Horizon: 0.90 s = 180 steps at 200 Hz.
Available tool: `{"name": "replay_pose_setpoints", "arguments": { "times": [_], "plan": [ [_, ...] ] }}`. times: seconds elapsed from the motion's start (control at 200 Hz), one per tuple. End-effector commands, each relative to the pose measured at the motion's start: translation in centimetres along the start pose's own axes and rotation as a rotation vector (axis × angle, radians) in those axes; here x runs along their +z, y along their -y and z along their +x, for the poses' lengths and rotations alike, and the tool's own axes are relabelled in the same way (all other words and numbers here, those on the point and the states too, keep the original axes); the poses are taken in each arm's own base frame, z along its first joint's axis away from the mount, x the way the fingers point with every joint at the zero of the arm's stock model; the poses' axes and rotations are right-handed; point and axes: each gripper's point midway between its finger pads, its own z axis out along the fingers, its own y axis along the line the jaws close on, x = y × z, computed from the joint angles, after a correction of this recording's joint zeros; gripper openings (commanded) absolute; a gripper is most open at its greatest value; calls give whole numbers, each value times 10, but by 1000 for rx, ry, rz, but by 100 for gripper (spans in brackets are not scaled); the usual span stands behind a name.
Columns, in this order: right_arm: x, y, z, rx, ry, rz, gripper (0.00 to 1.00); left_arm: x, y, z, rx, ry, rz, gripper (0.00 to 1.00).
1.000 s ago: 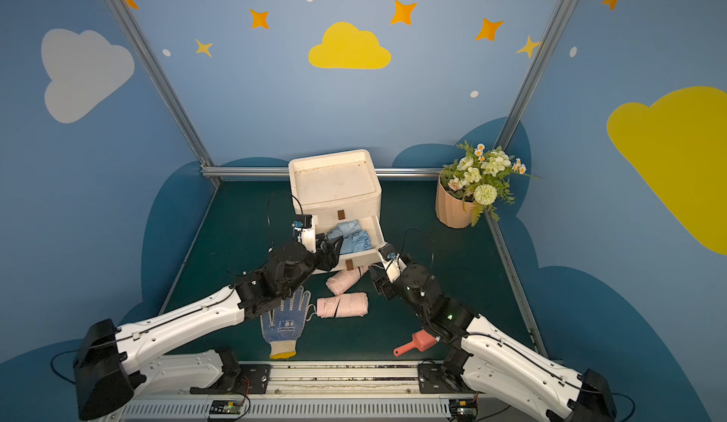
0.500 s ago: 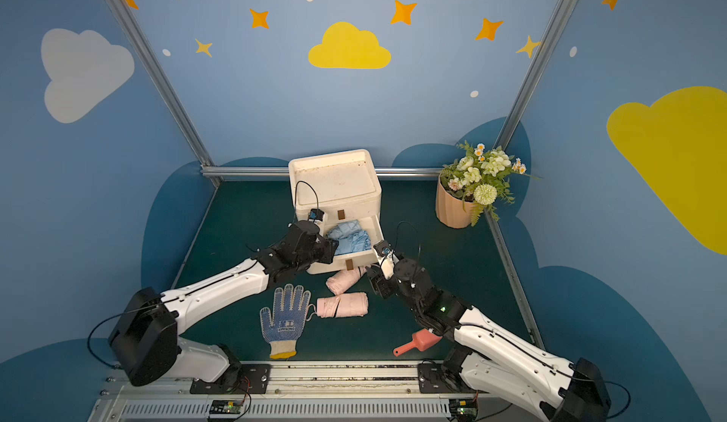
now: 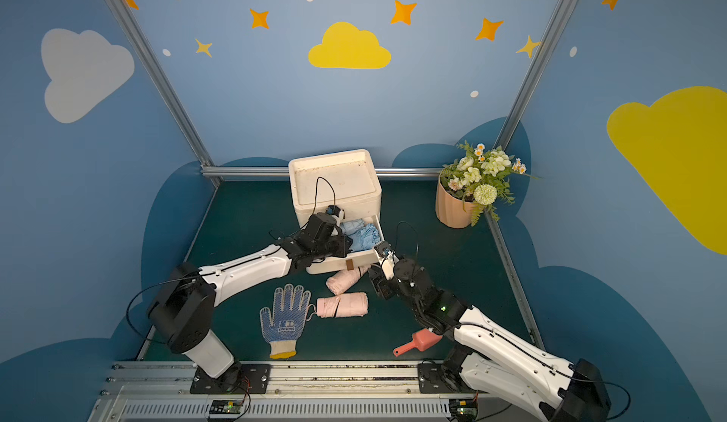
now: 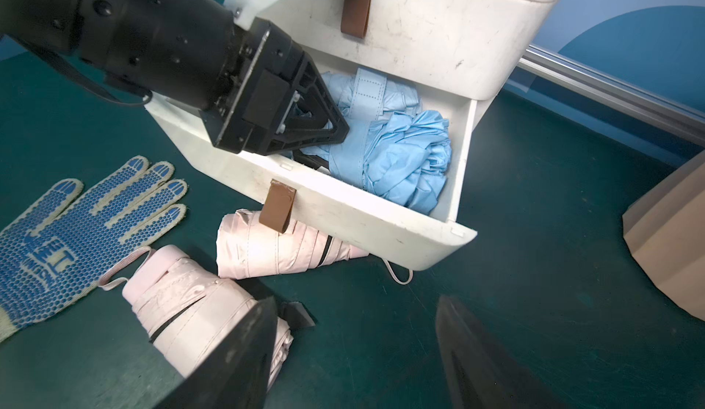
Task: Place the umbrella in the drawer by color
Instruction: Place the umbrella in the drawer, then close the drawer in the storage box.
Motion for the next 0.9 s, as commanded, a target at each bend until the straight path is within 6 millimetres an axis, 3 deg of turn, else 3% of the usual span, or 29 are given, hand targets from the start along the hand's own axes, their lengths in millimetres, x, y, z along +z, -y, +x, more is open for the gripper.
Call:
{"name": "replay_pose_setpoints", "arguments": {
  "times": [0.0,0.26,0.32,0.35,0.466,0.556,0.691,0.896],
  "plan": [
    [-3,6,-11,13,19,21,72,-23,9,-17,41,58,9,31],
    [-2,18,-16,90,25,71,71,-101,-4,-67,99,291,-66,37],
    [1,16,-12,110,8,63,71,-114,-11,-77,97,344,-88,39],
    [0,16,-23,127,24,58,71,-121,-15,-83,89,367,-96,40],
    [10,9,-18,179,-11,31,70,-140,-34,-103,43,455,-122,43],
    [20,1,-12,235,-42,-2,68,-144,-59,-118,-15,483,-159,44],
    [40,-17,1,324,-90,-66,65,-135,-97,-139,-83,488,-219,46],
    [68,-48,15,365,-213,-187,63,-114,-125,-170,-120,506,-252,49]
  ]
}}
